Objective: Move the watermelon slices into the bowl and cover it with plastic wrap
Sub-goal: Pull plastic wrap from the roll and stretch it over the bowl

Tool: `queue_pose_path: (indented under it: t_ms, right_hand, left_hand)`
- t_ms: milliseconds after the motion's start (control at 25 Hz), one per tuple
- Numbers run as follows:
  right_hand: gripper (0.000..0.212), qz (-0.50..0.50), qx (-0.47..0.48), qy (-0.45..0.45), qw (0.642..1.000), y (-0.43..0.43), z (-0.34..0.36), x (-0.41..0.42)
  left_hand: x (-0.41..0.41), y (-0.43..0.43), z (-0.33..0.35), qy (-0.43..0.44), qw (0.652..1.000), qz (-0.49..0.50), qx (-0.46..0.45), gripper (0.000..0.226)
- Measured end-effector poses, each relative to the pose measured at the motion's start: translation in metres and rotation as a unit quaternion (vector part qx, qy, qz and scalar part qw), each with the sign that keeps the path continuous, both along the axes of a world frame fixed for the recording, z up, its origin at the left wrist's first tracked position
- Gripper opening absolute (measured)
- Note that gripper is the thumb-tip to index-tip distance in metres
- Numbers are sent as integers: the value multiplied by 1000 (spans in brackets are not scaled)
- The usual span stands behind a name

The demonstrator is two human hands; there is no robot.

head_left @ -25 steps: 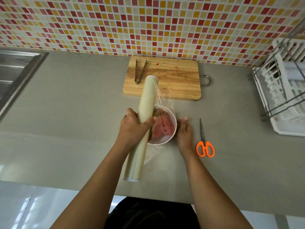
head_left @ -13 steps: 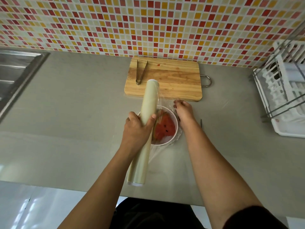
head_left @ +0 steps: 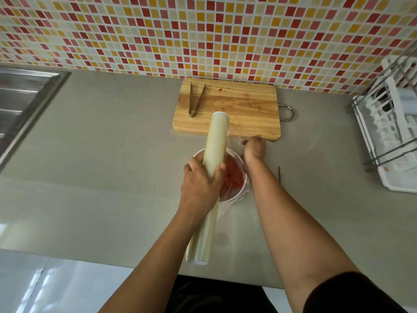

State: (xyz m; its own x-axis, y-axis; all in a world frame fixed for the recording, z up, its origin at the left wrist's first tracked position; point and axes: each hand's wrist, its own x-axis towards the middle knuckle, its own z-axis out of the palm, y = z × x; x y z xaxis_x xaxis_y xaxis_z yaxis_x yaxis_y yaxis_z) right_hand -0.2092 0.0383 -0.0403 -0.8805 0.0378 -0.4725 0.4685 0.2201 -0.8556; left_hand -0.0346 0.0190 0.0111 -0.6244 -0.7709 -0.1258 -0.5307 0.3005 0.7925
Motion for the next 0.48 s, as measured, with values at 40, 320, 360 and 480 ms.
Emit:
queue_pose_path:
  t_ms: [40,320,360,480]
  right_hand:
    - [53,-1,-63,-29,998,1,2,0]
    - [28,90,-70,76,991,6,-10,4]
    - [29,66,-70,89,991,6,-11,4]
    - [31,8,-76,100,992,5,-13,4]
  left_hand:
    - [0,-1,0,1,1000,1,2,49]
    - [3,-7,1,-24,1000,2,-14,48]
    - [3,-8,1,-27,999,1,-17,48]
    - [3,-6,2,-24,999,4,-23,46]
